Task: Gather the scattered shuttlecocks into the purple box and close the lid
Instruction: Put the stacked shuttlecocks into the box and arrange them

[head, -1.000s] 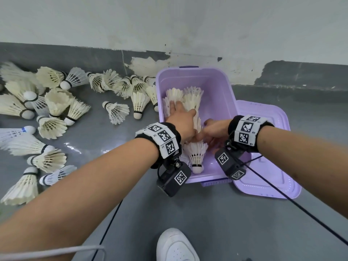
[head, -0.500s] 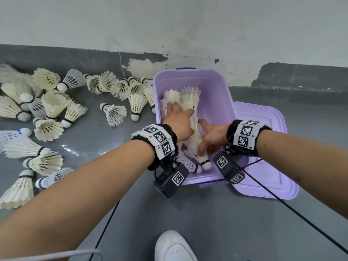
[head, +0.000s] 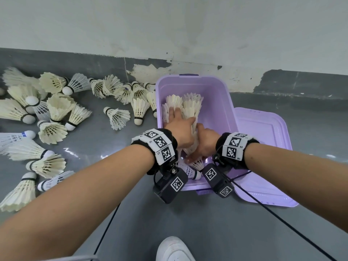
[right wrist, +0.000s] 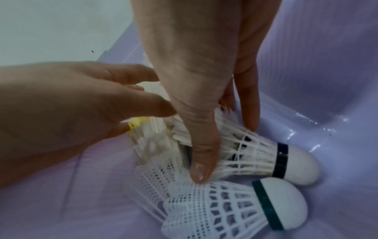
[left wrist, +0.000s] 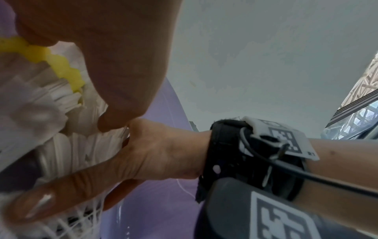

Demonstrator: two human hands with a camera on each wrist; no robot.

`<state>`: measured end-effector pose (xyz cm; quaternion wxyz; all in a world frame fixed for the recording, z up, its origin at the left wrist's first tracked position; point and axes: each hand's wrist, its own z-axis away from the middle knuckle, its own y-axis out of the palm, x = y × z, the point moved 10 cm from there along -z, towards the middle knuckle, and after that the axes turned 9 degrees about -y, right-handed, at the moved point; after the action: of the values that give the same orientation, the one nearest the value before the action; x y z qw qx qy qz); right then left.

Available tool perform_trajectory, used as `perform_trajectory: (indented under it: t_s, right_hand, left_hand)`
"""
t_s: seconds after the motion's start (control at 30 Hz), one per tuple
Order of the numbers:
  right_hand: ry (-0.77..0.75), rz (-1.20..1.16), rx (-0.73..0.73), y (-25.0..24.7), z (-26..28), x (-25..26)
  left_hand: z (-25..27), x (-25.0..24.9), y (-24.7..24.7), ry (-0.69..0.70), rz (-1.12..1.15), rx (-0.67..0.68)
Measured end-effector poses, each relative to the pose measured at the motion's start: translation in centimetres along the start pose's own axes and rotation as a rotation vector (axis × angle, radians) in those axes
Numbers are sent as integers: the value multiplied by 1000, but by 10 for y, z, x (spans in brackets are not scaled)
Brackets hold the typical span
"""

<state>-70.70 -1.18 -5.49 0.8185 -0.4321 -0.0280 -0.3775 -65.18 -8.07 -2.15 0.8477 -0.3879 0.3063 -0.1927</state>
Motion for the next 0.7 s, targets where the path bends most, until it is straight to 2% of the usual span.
perform_trajectory:
  t_s: [0.13,0.23,0.33,0.47,0.6,0.7]
  right_hand:
    - [54,41,66,2,-1,1]
    - [76,165,34,-12,1,7]
    - [76,198,-91,-38,6,26]
    - [-3,-57,-374,-76,7,70]
    - [-149,-152,-598,-91,3,125]
    - [-259,-147,-645,-86,-1,170]
  left_hand:
    - [6,0,-18,45,77,-81]
    - [13,0,-40,118,156,-158]
    - [18,10,-68,153,260,-271]
    - [30,30,-103,173,333,-434]
    - [46,69,-135,112,429,-551]
    - [60,122,-156,22,486,-606]
